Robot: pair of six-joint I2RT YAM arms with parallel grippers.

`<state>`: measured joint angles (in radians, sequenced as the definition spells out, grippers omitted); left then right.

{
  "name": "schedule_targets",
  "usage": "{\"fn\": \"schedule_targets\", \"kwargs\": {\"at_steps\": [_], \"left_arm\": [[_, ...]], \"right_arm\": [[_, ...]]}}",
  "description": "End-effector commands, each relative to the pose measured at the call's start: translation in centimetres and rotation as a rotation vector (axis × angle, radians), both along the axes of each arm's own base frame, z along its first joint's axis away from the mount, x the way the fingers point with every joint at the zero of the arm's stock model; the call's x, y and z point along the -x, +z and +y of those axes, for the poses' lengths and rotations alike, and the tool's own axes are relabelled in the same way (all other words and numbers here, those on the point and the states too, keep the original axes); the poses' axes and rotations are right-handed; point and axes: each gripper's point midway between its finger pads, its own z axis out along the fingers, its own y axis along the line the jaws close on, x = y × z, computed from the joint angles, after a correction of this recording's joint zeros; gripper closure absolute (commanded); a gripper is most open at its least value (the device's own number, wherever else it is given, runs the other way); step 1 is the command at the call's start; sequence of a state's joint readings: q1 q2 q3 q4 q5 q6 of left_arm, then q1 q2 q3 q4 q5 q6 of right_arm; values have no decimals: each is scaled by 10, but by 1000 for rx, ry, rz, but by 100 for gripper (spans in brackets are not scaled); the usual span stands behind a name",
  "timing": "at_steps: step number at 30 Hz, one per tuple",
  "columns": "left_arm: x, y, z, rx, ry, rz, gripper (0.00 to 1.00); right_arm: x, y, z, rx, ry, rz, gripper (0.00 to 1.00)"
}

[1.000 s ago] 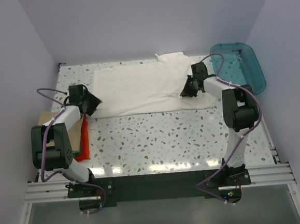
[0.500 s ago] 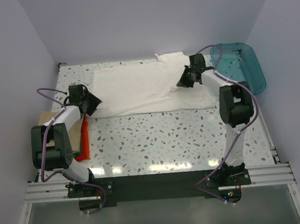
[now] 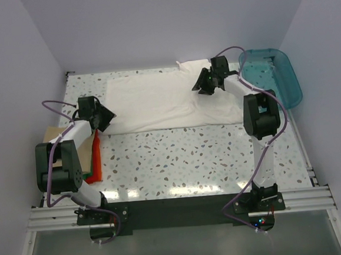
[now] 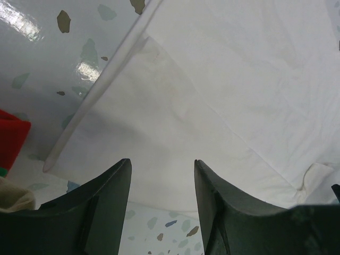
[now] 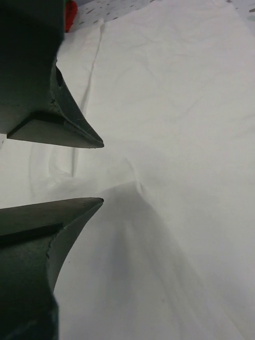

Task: Fold and stack the t-shirts
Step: Fold the tshirt

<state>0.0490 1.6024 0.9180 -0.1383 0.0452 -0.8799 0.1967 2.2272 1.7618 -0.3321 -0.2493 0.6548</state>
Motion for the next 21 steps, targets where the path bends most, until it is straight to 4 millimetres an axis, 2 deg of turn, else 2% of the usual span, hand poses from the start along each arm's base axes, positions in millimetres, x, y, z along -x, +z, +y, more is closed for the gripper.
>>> {"fn": "schedule_targets", "kwargs": {"at_steps": [1,3,5,7,8,9,10,11,12,14,15,20,21], "left_arm": [[-5,11,-2,-1,-7,-53,44],[-2,13,-1,-2,-1,-51,44],[3,14,3,-22,16,-49,44],[9,16,6,-29,30,-39,44],[13,19,12,-53,58,-47,43],[16,20,18,-75,88,-48,43],[22,19,21,-86,107,-31,43],[26,21,24,-97,124,-26,43],[30,20,32,-121,160,-14,43],[41,14,35,-135,185,12,43],[44,12,38,-139,205,15,44],[50,-11,36,-125,212,57,45],[49,-13,37,-124,217,56,45]], "right_arm": [[-3,30,7,-3,40,-66,52],[3,35,5,12,41,-66,47],[8,52,-5,45,19,-89,44],[21,52,-17,76,-9,-74,44],[26,73,-24,83,-28,-115,44],[38,61,-35,99,-49,-82,44],[46,65,-41,101,-67,-81,45],[53,79,-48,100,-89,-110,45],[67,65,-62,113,-118,-72,45],[79,63,-75,102,-155,-63,45],[94,60,-88,93,-182,-48,46],[122,54,-114,89,-246,-45,48],[129,47,-117,98,-253,-26,48]]}}
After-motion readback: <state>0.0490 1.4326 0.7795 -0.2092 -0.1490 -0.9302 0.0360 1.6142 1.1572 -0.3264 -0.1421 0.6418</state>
